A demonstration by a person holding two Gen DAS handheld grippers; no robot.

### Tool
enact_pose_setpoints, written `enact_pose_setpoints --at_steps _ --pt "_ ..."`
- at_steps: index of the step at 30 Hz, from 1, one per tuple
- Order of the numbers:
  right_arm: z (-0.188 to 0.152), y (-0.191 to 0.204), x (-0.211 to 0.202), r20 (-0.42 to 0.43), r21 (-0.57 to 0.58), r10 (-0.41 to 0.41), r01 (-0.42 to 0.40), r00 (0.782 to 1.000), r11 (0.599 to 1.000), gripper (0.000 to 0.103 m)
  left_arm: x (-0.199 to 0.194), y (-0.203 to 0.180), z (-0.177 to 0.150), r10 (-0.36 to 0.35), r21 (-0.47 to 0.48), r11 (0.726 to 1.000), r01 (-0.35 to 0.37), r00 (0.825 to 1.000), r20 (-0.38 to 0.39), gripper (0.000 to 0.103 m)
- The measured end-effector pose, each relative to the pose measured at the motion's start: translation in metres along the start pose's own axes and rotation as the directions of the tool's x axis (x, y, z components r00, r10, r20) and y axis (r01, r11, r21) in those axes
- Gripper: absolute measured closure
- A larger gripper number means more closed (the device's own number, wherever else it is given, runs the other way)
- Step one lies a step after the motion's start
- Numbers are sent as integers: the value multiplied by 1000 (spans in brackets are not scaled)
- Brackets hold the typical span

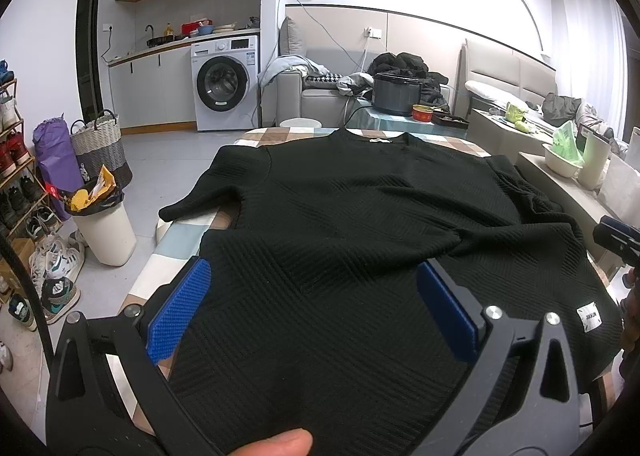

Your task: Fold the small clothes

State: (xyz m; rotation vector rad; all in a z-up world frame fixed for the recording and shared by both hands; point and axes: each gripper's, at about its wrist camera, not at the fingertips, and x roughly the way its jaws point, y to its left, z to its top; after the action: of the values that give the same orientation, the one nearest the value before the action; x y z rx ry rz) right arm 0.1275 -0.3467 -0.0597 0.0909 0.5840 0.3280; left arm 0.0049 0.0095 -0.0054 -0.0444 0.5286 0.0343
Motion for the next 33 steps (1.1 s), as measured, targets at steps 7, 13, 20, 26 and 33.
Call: enact_pose_setpoints --at_steps 7,13,20,26,33 --pt "0 -1 1 0 0 -1 1 1000 1000 0 0 0 0 1 0 1000 -1 1000 0 0" --pt "0 0 -1 1 -1 0 0 1000 1000 0 0 0 0 1 0 1000 -1 1000 -2 0" --pt "-1 -2 2 -9 -5 -18 18 1000 1000 0 0 0 0 2 0 1000 -2 1000 -4 0" --pt "-2 -2 2 -7 -11 -24 24 1000 1000 0 0 1 -1 2 3 1000 -2 1000 -3 0" --pt "-3 -2 5 -18 -10 -26 25 1000 1000 0 0 1 -1 2 2 1000 -2 1000 -4 0"
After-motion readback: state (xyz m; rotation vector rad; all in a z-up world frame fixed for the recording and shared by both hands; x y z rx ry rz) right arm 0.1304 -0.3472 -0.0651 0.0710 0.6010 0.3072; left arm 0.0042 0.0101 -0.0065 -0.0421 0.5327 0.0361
